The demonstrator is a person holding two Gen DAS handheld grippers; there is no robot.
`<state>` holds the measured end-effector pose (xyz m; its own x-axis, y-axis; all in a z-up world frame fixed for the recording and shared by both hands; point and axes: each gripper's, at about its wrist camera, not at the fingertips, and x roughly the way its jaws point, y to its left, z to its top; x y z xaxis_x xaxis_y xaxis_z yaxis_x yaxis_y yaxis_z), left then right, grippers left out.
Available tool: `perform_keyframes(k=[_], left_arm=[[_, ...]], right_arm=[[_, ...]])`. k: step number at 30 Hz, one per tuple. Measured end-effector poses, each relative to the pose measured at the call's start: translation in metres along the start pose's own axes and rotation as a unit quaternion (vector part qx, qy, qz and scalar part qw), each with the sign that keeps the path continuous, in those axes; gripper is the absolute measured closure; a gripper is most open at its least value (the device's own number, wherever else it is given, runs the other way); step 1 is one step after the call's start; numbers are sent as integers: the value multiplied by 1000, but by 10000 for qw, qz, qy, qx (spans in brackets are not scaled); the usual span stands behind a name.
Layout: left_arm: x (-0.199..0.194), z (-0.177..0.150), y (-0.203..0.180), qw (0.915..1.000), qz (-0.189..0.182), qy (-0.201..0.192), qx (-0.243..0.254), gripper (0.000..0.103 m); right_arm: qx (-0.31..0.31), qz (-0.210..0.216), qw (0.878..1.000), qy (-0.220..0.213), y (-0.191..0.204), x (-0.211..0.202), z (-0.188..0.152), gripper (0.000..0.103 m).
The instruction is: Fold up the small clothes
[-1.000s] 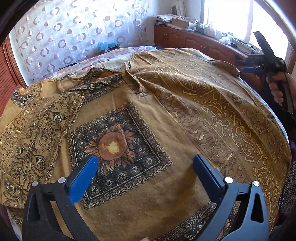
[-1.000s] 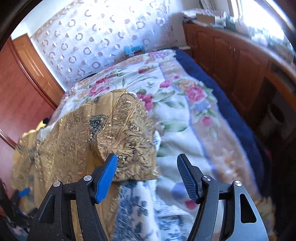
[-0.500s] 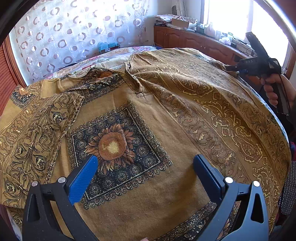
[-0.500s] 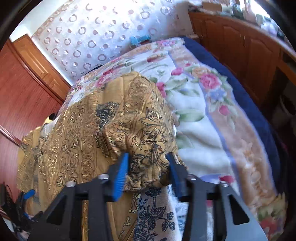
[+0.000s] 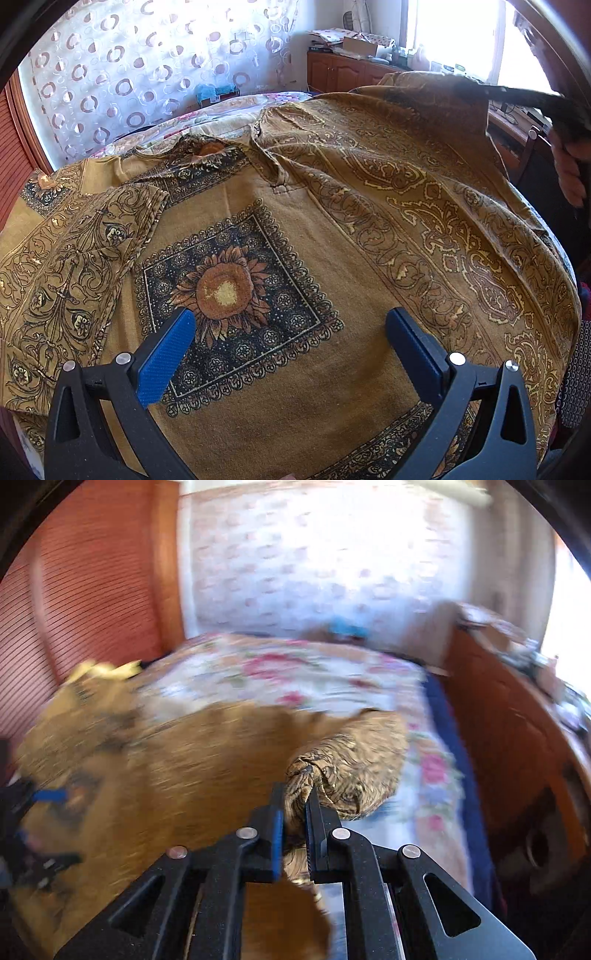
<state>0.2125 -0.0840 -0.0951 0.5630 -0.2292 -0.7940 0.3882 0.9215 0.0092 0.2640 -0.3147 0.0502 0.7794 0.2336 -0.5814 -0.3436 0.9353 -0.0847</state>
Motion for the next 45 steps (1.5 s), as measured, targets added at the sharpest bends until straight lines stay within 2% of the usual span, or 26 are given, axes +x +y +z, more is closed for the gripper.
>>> perform_keyframes(k=[1, 3, 5, 9, 11, 14, 19, 23, 30, 31, 33, 34, 36, 38, 42, 45], left_arm=[[0, 0, 0, 10000, 0, 0, 0, 0], [0, 0, 0, 10000, 0, 0, -1, 0], [0, 0, -1, 10000, 0, 0, -2, 0], [0, 0, -1, 10000, 0, 0, -3, 0], [0, 0, -1, 10000, 0, 0, -3, 0], [0, 0, -1, 10000, 0, -1, -3, 0], [1, 0, -1, 10000, 0, 0, -2, 0], [1, 0, -1, 10000, -1, -1, -3, 0], [1, 1, -1, 10000, 1, 1, -3, 0], [1, 1, -1, 10000, 1, 1, -3, 0], [1, 0, -1, 10000, 1, 1, -4, 0], [1, 1, -1, 10000, 1, 1, -4, 0], [1, 1, -1, 10000, 1, 2, -4, 0], [1, 0, -1, 10000, 2, 1, -4, 0], [1, 1, -1, 10000, 2, 1, -4, 0], [1, 1, -2, 10000, 2, 1, -5, 0]], right_arm=[[-141, 53, 9999, 76, 9, 1, -4, 90], [-281, 54, 9992, 271, 17, 7, -12, 70], [-219, 181, 9990, 339, 14, 9, -21, 61], [177, 259, 9995, 56, -11, 0, -24, 52], [562, 139, 9983, -69, -33, -4, -25, 47], [1002, -110, 9948, 110, -61, 11, -29, 47], [1776, 285, 9823, 514, -84, 55, -38, 47], [1918, 334, 9793, 557, -80, 86, -22, 47], [1920, 466, 9782, 632, -83, 103, -7, 47], [1838, 448, 9798, 650, -81, 106, -5, 47], [1689, 426, 9823, 686, -76, 113, -3, 69], [1605, 405, 9837, 700, -74, 114, -2, 74], [1405, 270, 9878, 612, -70, 109, 2, 94], [1289, 286, 9902, 456, -68, 103, 6, 98], [1040, 370, 9939, -11, -57, 78, 14, 99], [829, 724, 9935, -291, -41, 58, 22, 99]])
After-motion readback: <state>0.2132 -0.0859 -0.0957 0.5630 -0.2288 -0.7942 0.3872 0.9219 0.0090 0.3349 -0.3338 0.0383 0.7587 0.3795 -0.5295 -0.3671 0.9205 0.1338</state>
